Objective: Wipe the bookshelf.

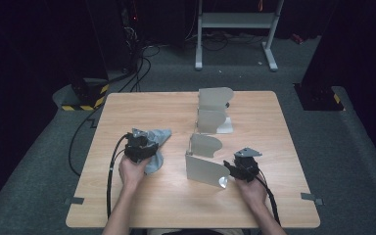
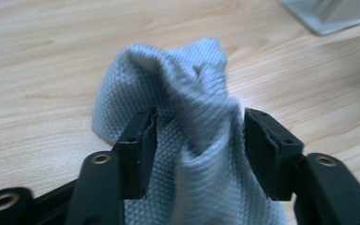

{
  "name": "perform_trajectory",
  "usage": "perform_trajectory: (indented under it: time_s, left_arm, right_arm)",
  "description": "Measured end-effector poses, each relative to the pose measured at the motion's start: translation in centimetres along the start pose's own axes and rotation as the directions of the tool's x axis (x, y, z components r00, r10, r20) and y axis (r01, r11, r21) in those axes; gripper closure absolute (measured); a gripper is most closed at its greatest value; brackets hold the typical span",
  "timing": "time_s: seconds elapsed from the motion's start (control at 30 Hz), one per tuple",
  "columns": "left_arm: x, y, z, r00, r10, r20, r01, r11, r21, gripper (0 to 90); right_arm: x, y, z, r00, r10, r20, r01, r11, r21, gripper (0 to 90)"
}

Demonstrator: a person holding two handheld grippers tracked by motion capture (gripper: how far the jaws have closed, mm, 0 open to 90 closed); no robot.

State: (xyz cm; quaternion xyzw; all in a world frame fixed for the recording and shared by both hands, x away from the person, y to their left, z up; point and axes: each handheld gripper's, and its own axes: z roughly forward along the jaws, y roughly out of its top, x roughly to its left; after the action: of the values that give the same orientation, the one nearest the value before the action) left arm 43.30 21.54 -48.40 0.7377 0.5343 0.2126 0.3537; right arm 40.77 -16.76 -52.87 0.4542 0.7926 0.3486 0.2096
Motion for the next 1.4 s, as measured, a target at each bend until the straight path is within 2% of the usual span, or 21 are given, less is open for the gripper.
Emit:
perform_trajectory:
  time_s: [0.07,0.2,0.3,0.4,0.43,0.47,0.57,0.63,0.7,0.73,0.87,0.97,1.07,1.23,1.33,1.4]
  left_arm:
    - [-0.3,0.1,-0.6,0.9996,-0.020,0.021,0.021,0.9997,-0.013,41.4]
    - [-1.0,0.2,-1.7,0.9993,-0.005,0.038,0.006,0.9997,-0.025,38.2]
    - [-1.5,0.1,-2.2,0.9979,-0.016,0.063,0.018,0.9995,-0.026,36.7]
    - [-2.2,-0.1,-2.8,0.9963,0.004,0.086,-0.001,0.9992,-0.039,36.2]
    - [-2.6,-0.1,-2.9,0.9961,0.020,0.086,-0.016,0.9991,-0.039,36.0]
    - [-2.8,-0.3,-2.9,0.9962,0.035,0.080,-0.032,0.9986,-0.042,35.7]
    - [-3.5,-0.9,-2.6,0.9967,0.056,0.059,-0.053,0.9972,-0.053,35.7]
    - [-3.8,-1.5,-2.0,0.9977,0.051,0.044,-0.049,0.9978,-0.044,35.7]
    - [-4.0,-2.1,-1.4,0.9976,0.027,0.064,-0.025,0.9993,-0.028,35.7]
    - [-4.3,-2.3,-1.1,0.9971,0.030,0.070,-0.029,0.9994,-0.019,35.7]
    - [-5.4,-3.2,-0.5,0.9959,0.058,0.069,-0.057,0.9982,-0.018,35.6]
    - [-5.5,-3.5,-0.2,0.9966,0.059,0.058,-0.058,0.9981,-0.021,35.7]
    - [-5.1,-3.7,0.2,0.9984,0.038,0.043,-0.038,0.9992,-0.014,35.7]
    - [-4.8,-4.4,0.9,0.9990,0.042,0.012,-0.042,0.9991,-0.005,36.0]
    - [-4.8,-5.0,1.5,0.9973,0.072,-0.012,-0.072,0.9974,0.006,36.1]
    - [-5.0,-5.3,1.6,0.9952,0.092,-0.032,-0.093,0.9957,-0.008,36.2]
  right_arm:
    - [0.0,0.0,0.0,1.0000,0.001,-0.001,-0.001,1.000,0.000,46.1]
    - [0.0,0.0,0.0,1.0000,0.001,-0.001,-0.001,1.000,0.000,46.0]
    - [0.0,0.0,0.0,1.0000,0.001,-0.001,-0.001,1.000,0.000,45.7]
    - [-0.1,0.1,0.0,0.9999,0.005,-0.013,-0.005,1.000,-0.001,43.4]
    - [-0.1,0.1,0.1,0.9998,0.006,-0.021,-0.006,1.000,0.001,39.0]
    - [0.0,0.1,0.1,0.9995,-0.008,-0.029,0.008,1.000,0.004,38.3]
    - [0.0,0.1,0.1,0.9994,-0.007,-0.035,0.008,1.000,0.006,37.8]
    - [-0.2,0.2,0.2,0.9990,-0.017,-0.042,0.017,1.000,0.007,36.9]
    - [-0.3,0.2,0.3,0.9982,-0.027,-0.054,0.028,1.000,0.008,36.0]
    - [-0.4,0.3,0.2,0.9979,-0.029,-0.057,0.030,0.999,0.016,36.1]
    - [-0.5,0.7,-0.4,0.9960,-0.040,-0.079,0.047,0.996,0.081,45.0]
    - [-0.6,1.0,-0.6,0.9925,-0.075,-0.097,0.083,0.993,0.084,46.7]
    - [-1.0,1.5,-0.8,0.9907,-0.085,-0.106,0.094,0.992,0.081,46.7]
    - [-2.1,2.7,-1.2,0.9884,-0.092,-0.121,0.100,0.993,0.059,45.4]
    - [-3.0,3.9,-1.8,0.9878,-0.079,-0.135,0.083,0.996,0.025,44.8]
    - [-3.6,4.8,-2.1,0.9868,-0.072,-0.145,0.074,0.997,0.009,44.3]
